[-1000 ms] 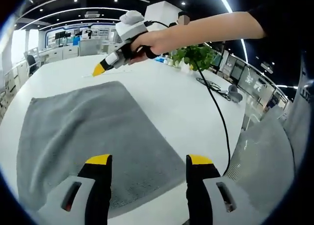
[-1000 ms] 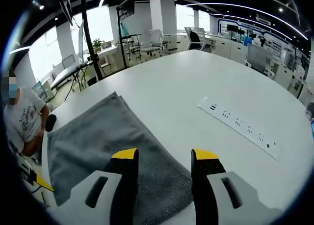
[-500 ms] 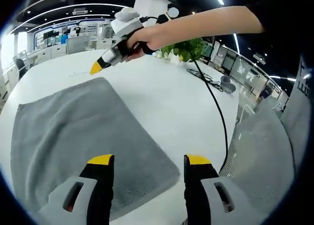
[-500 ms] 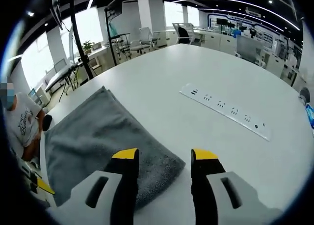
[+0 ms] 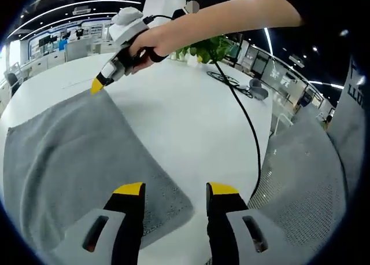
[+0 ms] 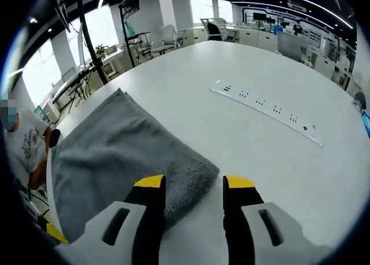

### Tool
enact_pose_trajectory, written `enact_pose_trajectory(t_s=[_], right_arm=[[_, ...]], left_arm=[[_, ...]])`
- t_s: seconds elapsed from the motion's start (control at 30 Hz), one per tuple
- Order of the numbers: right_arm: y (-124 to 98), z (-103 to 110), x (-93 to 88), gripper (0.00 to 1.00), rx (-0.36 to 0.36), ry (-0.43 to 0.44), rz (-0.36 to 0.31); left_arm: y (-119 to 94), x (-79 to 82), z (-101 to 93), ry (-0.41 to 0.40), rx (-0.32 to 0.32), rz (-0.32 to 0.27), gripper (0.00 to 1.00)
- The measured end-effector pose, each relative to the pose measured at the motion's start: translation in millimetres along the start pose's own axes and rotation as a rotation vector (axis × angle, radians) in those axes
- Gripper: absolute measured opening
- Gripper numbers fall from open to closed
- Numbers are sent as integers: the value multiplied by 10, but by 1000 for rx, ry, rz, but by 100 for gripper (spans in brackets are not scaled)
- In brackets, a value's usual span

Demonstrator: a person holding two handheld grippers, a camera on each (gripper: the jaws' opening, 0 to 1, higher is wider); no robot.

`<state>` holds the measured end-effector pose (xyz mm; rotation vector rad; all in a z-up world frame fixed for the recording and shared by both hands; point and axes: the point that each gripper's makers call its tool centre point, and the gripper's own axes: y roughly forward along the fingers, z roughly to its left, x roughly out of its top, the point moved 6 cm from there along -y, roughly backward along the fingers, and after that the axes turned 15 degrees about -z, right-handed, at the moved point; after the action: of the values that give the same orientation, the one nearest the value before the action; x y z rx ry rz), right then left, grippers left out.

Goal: Fold the towel on the table until its edges align and the towel forms a compact rectangular stack.

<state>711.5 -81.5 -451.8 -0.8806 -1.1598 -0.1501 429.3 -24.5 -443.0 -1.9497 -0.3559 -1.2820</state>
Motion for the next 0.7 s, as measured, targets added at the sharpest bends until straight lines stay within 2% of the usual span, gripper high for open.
enact_pose_trajectory(t_s=[0.2,0.47,0.7], right_arm=[[2,-20,-39,33,-11,19,7],[12,-23,-121,23,-28,10,17],[42,-50,-176,19,-46,-16,34]], left_arm=[[1,-23,-56,4,-14,13,35],[27,-125,-46,-14,-12,37,33],[92,-255,-39,44,-3,85,33]])
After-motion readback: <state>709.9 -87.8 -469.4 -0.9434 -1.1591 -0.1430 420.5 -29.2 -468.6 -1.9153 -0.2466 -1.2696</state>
